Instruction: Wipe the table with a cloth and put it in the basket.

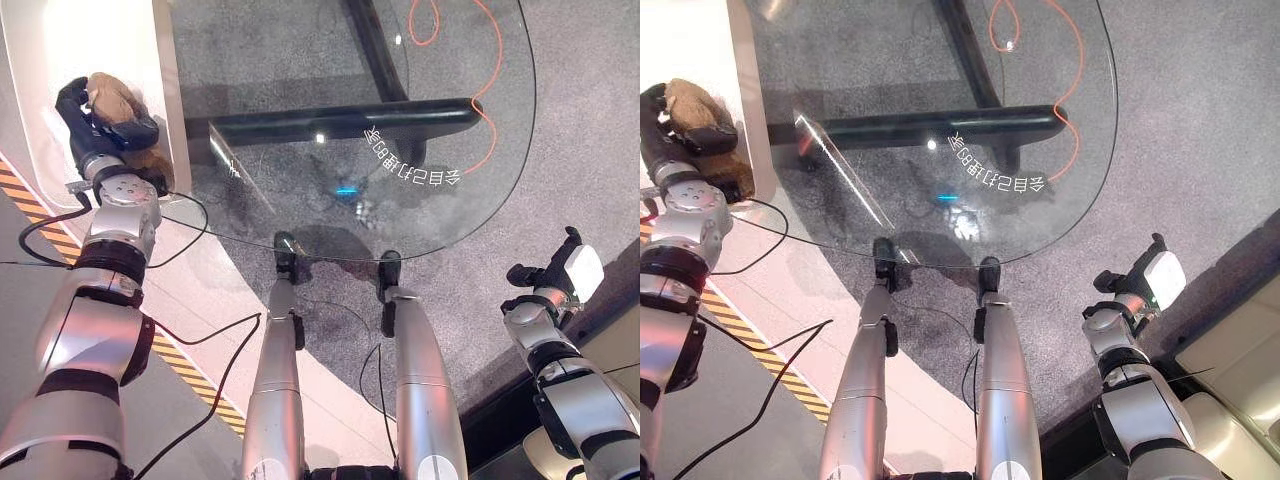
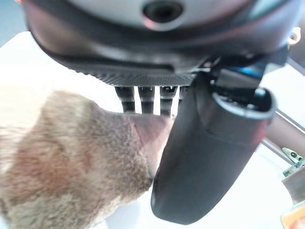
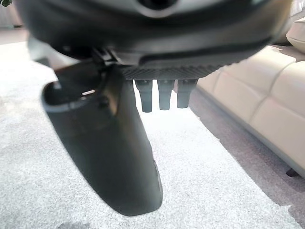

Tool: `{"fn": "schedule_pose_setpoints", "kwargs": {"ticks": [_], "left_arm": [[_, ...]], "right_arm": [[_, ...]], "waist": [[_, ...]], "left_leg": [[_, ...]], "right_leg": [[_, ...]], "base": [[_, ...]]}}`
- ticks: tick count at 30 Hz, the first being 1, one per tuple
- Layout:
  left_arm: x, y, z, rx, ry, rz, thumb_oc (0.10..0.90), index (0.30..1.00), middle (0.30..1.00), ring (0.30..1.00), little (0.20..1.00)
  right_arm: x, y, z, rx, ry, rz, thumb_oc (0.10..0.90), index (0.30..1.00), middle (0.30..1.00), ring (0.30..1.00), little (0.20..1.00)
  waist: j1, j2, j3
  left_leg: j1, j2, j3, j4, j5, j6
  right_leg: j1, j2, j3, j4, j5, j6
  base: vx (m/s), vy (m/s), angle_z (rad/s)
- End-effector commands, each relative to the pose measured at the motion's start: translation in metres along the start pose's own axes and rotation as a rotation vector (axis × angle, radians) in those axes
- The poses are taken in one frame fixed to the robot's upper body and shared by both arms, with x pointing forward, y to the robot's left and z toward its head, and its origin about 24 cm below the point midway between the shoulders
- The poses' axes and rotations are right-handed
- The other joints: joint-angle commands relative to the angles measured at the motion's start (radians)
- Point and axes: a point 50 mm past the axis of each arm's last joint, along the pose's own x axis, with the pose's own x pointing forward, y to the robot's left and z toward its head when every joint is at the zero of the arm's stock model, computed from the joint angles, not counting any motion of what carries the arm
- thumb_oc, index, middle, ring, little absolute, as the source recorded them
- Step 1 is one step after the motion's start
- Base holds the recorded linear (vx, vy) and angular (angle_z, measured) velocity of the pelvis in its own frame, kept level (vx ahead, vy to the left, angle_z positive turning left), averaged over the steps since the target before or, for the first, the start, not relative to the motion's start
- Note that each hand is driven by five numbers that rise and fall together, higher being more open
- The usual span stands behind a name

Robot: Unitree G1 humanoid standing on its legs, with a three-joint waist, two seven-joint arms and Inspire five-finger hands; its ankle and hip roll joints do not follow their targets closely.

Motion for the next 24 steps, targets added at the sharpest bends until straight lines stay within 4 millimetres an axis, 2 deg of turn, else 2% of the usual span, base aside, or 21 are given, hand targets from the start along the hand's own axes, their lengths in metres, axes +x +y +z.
{"fn": "schedule_pose_setpoints", "kwargs": {"ticks": [1, 12, 16, 24], "left_arm": [[0.021, 0.039, 0.037, -0.029, -0.103, 0.146, 0.800, 0.900, 0.900, 0.900, 0.900], [0.021, 0.043, 0.034, -0.049, -0.117, 0.154, 0.800, 0.900, 0.900, 0.900, 0.900], [0.023, 0.051, 0.037, -0.064, -0.126, 0.177, 0.800, 0.900, 0.900, 0.900, 0.900], [0.022, 0.064, 0.041, -0.157, -0.206, 0.238, 0.800, 0.900, 0.900, 0.900, 0.900]], "right_arm": [[0.000, -0.011, -0.025, -0.071, 0.036, -0.049, 0.800, 0.900, 0.900, 0.900, 0.900], [-0.005, -0.007, -0.030, -0.064, 0.042, -0.036, 0.800, 0.900, 0.900, 0.900, 0.900], [-0.006, -0.006, -0.032, -0.056, 0.044, -0.030, 0.800, 0.900, 0.900, 0.900, 0.900], [-0.014, -0.002, -0.045, -0.052, 0.089, -0.015, 0.800, 0.900, 0.900, 0.900, 0.900]], "waist": [[0.012, -0.022, -0.025], [0.017, -0.016, -0.025], [0.017, -0.020, -0.025], [0.023, -0.013, -0.025]], "left_leg": [[0.036, -0.095, 0.118, 0.138, -0.193, 0.119], [0.094, -0.092, 0.108, 0.083, -0.172, 0.118], [0.124, -0.085, 0.107, 0.050, -0.155, 0.111], [0.209, -0.082, 0.106, 0.024, -0.163, 0.102]], "right_leg": [[0.048, 0.089, -0.017, -0.254, 0.170, 0.003], [0.095, 0.096, -0.009, -0.276, 0.176, 0.008], [0.125, 0.095, -0.013, -0.296, 0.185, 0.011], [0.214, 0.086, -0.021, -0.312, 0.165, 0.012]], "base": [[0.00, 0.000, 0.00], [-0.02, -0.037, 0.00], [-0.04, -0.073, -0.01], [-0.02, -0.060, -0.01]]}}
